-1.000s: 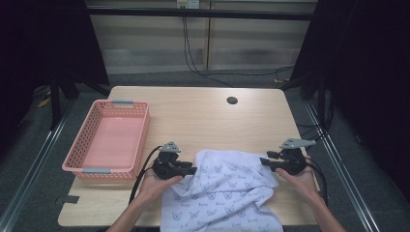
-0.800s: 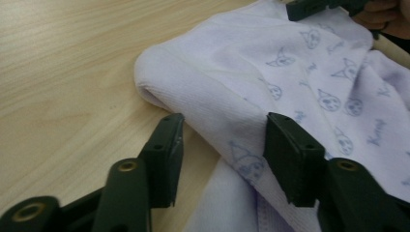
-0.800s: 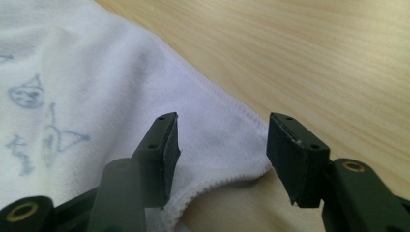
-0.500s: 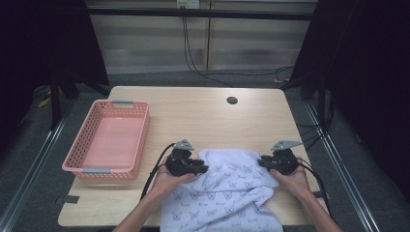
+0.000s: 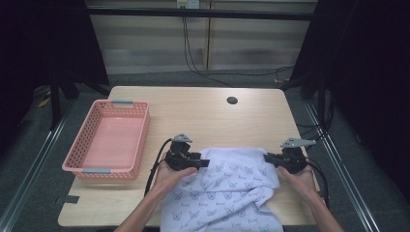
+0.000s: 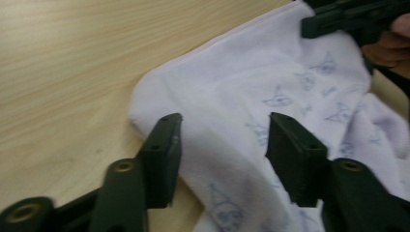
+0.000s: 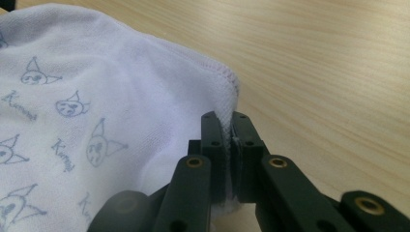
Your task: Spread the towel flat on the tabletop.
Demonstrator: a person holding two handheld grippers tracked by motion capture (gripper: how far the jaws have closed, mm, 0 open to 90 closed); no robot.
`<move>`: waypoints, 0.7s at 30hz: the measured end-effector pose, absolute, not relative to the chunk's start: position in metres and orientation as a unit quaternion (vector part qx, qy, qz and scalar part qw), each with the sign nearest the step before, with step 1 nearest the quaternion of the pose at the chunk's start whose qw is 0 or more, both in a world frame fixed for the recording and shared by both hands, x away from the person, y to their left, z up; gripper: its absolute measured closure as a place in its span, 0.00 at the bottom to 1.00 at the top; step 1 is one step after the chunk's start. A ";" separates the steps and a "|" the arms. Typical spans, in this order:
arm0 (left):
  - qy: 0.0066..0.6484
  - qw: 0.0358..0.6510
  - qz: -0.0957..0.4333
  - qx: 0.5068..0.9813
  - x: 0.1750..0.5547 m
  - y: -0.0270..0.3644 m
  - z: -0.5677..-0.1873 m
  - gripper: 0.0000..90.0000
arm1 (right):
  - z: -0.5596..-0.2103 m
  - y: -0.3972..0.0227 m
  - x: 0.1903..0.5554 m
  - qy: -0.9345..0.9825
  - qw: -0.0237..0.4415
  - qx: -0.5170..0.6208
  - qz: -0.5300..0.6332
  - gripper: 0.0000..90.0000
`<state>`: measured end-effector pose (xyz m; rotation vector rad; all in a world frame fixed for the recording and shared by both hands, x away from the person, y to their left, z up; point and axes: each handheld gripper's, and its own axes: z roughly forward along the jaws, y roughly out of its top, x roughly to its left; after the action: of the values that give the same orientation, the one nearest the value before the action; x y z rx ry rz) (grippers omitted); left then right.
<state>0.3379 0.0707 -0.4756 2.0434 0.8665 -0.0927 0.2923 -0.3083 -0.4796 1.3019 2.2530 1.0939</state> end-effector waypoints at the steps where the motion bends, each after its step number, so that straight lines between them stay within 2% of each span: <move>1: 0.349 0.444 -0.037 0.824 0.338 0.071 -0.476 0.48 | -0.480 -0.308 0.292 0.788 0.159 0.455 0.383 0.96; 4: 0.358 0.430 -0.068 0.826 0.344 0.067 -0.486 0.47 | -0.479 -0.309 0.293 0.787 0.159 0.455 0.385 0.96; 5: 0.359 0.420 -0.069 0.831 0.344 0.066 -0.489 0.55 | -0.479 -0.310 0.293 0.787 0.156 0.457 0.385 0.96; 6: 0.354 0.413 -0.050 0.838 0.341 0.065 -0.493 0.87 | -0.481 -0.311 0.293 0.786 0.154 0.459 0.384 0.96; 8: 0.340 0.424 -0.056 0.837 0.338 0.066 -0.490 0.96 | -0.483 -0.312 0.291 0.788 0.151 0.460 0.381 0.96; 12: 0.326 0.465 -0.052 0.822 0.331 0.068 -0.472 0.97 | -0.480 -0.315 0.288 0.781 0.152 0.463 0.391 0.96; 13: 0.297 0.473 -0.024 0.829 0.323 0.065 -0.455 0.97 | -0.478 -0.316 0.287 0.776 0.152 0.466 0.397 0.96; 15: 0.282 0.475 -0.004 0.834 0.317 0.061 -0.446 0.97 | -0.475 -0.318 0.286 0.772 0.153 0.466 0.403 0.96; 16: 0.255 0.494 -0.009 0.831 0.309 0.053 -0.432 0.97 | -0.470 -0.320 0.284 0.764 0.162 0.465 0.417 0.96; 17: 0.255 0.494 -0.009 0.831 0.309 0.053 -0.432 0.97 | -0.470 -0.320 0.284 0.764 0.162 0.465 0.417 0.96; 18: 0.220 0.496 -0.005 0.840 0.297 0.040 -0.421 0.97 | -0.466 -0.321 0.282 0.762 0.162 0.466 0.420 0.96; 21: 0.195 0.492 -0.018 0.848 0.287 0.027 -0.420 0.96 | -0.465 -0.323 0.277 0.762 0.162 0.468 0.417 0.96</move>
<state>0.2872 0.0266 -0.4200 2.0581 0.4722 -0.0437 0.2775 -0.3231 -0.4652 1.3341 2.1744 1.1907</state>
